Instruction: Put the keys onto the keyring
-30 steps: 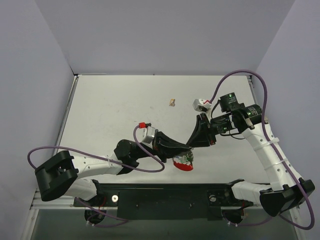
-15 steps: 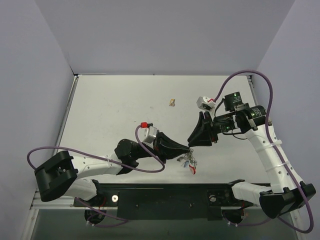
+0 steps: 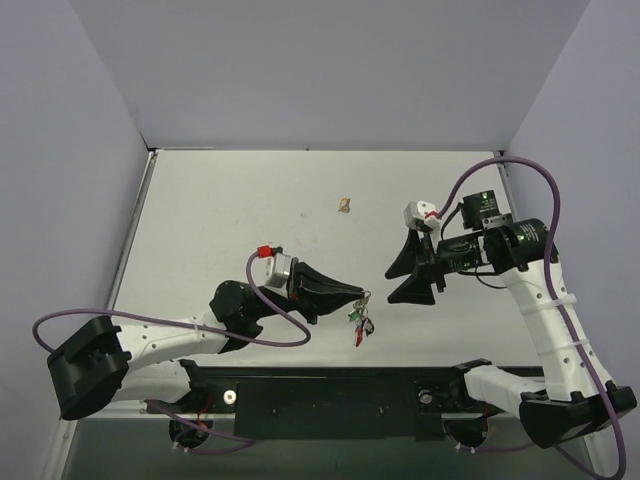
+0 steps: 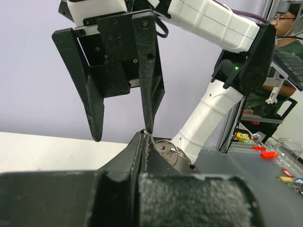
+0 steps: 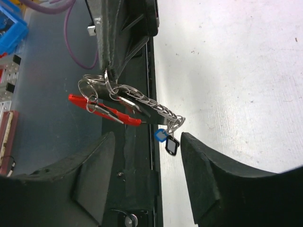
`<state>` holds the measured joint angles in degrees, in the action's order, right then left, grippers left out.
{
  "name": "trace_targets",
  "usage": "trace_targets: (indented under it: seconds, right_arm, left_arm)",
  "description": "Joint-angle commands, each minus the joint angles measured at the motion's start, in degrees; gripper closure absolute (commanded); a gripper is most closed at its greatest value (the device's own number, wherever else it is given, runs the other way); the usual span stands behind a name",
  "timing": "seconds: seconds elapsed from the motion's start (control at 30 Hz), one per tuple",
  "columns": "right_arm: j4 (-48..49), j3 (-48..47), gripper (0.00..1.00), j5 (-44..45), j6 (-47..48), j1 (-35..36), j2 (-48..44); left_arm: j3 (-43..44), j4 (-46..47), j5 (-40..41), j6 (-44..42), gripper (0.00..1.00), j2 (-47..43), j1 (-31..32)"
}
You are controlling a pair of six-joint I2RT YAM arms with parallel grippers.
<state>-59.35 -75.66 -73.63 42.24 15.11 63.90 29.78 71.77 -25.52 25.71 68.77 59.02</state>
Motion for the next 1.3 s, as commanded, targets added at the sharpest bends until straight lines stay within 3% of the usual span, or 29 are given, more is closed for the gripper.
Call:
trace_targets:
  seconds: [0.0, 0.13, 0.33, 0.5, 0.83, 1.27]
  right_arm:
    - [-8.58, -2.03, 0.45, 1.02, 11.63, 2.28, -0.18]
    - [-9.90, -3.96, 0.44, 4.36, 12.87, 7.19, 0.87]
    - [-10.87, -5.99, 0.45, 5.24, 13.49, 9.05, 2.37]
    - [-10.79, -7.84, 0.57, 4.54, 11.47, 10.02, 4.21]
    - [-8.41, -7.75, 0.63, 4.46, 8.83, 10.90, 6.24]
    - [-7.01, -6.96, 0.82, 5.68, 8.04, 12.66, 7.38]
  left_arm:
    - [0.45, 0.65, 1.17, -0.14, 1.00, -1.10, -0.31]
    - [0.54, 2.05, 1.78, 0.91, 1.00, 0.13, -0.31]
    - [0.02, 4.34, 2.32, 2.06, 1.00, 1.80, -0.05]
    - [-0.16, 6.01, 2.67, 2.06, 1.00, 2.77, 0.39]
    - [0.36, 8.13, 2.31, 2.41, 1.00, 4.61, 0.65]
    - [0.89, 10.23, 2.49, 3.03, 1.00, 6.02, 0.65]
